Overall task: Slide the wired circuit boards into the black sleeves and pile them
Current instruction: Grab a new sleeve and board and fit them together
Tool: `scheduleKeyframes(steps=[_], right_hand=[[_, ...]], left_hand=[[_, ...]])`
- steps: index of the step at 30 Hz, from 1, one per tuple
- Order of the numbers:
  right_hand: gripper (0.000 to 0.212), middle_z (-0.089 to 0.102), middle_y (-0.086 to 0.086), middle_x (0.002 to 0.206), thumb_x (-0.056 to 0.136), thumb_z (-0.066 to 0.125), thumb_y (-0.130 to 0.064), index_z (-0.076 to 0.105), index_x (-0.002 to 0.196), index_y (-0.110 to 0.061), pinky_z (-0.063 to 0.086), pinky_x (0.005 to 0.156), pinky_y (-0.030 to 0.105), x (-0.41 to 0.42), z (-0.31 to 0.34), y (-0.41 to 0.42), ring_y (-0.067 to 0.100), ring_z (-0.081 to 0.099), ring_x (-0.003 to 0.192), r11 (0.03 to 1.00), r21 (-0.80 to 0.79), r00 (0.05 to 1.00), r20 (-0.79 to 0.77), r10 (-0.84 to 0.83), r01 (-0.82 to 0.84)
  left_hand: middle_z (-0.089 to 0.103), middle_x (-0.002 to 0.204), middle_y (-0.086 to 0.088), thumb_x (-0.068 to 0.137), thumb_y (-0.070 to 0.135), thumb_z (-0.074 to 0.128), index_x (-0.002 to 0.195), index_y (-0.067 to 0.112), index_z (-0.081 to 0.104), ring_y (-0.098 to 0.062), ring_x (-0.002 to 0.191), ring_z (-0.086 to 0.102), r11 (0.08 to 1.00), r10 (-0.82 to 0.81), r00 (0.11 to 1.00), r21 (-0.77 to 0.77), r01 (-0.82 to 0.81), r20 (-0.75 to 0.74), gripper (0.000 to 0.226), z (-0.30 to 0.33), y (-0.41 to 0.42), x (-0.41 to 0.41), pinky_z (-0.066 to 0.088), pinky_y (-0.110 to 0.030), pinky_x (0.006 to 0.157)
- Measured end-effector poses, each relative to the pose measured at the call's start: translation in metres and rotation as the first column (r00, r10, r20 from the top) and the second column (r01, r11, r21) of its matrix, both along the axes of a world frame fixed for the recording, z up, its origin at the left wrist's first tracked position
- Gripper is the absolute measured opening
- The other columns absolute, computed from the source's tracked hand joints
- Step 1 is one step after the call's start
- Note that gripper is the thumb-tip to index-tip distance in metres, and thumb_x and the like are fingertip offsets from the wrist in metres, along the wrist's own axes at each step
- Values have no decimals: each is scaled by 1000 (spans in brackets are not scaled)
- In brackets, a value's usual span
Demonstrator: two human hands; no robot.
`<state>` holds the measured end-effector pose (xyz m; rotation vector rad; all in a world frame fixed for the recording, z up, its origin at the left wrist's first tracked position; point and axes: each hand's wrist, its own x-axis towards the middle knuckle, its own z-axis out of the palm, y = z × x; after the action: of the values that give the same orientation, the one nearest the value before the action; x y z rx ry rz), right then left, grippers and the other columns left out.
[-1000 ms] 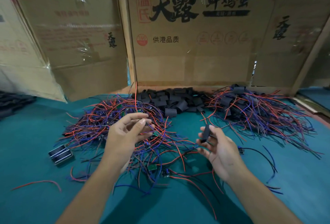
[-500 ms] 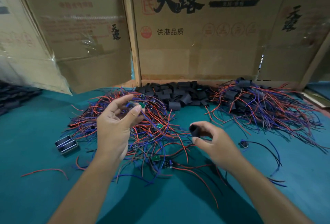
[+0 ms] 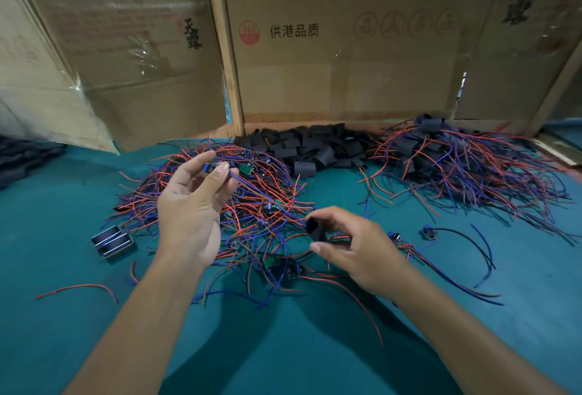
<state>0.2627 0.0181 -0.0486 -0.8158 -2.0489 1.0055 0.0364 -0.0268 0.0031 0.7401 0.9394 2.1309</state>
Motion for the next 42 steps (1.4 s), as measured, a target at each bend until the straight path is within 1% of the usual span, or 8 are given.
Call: scheduleKeyframes(steps=[7, 13, 24, 27, 32, 38, 40, 42], right_hand=[[32, 70, -5, 99, 83, 76, -9, 63, 108, -23, 51, 77, 13, -9, 3, -14, 8, 65, 96, 997, -66, 990, -141, 27, -36], [30, 70, -7, 95, 81, 77, -10, 62, 102, -26, 56, 77, 23, -11, 5, -15, 9, 66, 90, 999, -36, 983, -177, -43, 37], [33, 67, -5, 99, 81, 76, -13, 62, 110, -17, 46, 84, 13, -9, 7, -14, 5, 62, 93, 957, 252, 989, -71, -130, 144], [36, 66, -4, 105, 83, 75, -15, 61, 116, -15, 48, 89, 27, -7, 8, -14, 11, 61, 97, 935, 329, 990, -10, -139, 134], [39, 65, -6, 112, 85, 70, -23, 60, 123, -19, 48, 91, 34, -5, 11, -17, 14, 60, 104, 904, 411, 988, 45, -146, 115], [39, 66, 0, 105, 83, 74, -9, 63, 120, -8, 50, 86, 30, -6, 16, -15, 15, 61, 95, 840, 495, 975, -101, -199, 223], [42, 66, 1, 108, 82, 75, -7, 62, 123, -8, 47, 89, 23, -3, 18, -13, 14, 61, 98, 814, 521, 966, -132, -221, 257], [43, 66, 2, 111, 83, 73, -10, 62, 125, -7, 46, 91, 21, 0, 20, -12, 13, 61, 101, 793, 545, 962, -129, -239, 270]], left_hand=[[59, 89, -9, 80, 2, 70, 104, 9, 67, -15, 77, 69, 1000, -9, 1000, 12, 9, -14, 25, -1, 0, 3, 56, -18, 72], [55, 93, -14, 80, 2, 73, 105, 10, 68, -31, 88, 62, 997, 71, 990, 32, -67, -121, 27, -2, 0, 5, 57, -24, 73], [64, 86, 1, 86, -5, 70, 104, 12, 68, -18, 75, 72, 990, 133, 964, 76, -119, -232, 25, -7, 1, 4, 58, -24, 71], [69, 85, 1, 87, -4, 70, 105, 14, 68, -18, 75, 71, 986, 155, 933, 108, -127, -324, 26, -8, 0, 11, 58, -25, 70], [72, 92, 2, 85, 3, 75, 108, 23, 69, -20, 83, 69, 990, 120, 838, 129, -60, -533, 31, -21, -8, 45, 59, -38, 79], [72, 118, 7, 92, 21, 68, 124, 30, 68, -11, 109, 69, 996, -48, 754, 25, 85, -655, 33, -35, -15, 71, 53, -23, 92], [69, 123, 16, 96, 33, 58, 129, 38, 63, -7, 104, 69, 999, -31, 659, -1, 46, -752, 33, -36, -17, 71, 53, -20, 80], [68, 122, 22, 98, 37, 56, 128, 42, 63, 5, 77, 67, 1000, 3, 611, -5, -12, -792, 31, -35, -19, 71, 44, -13, 58]])
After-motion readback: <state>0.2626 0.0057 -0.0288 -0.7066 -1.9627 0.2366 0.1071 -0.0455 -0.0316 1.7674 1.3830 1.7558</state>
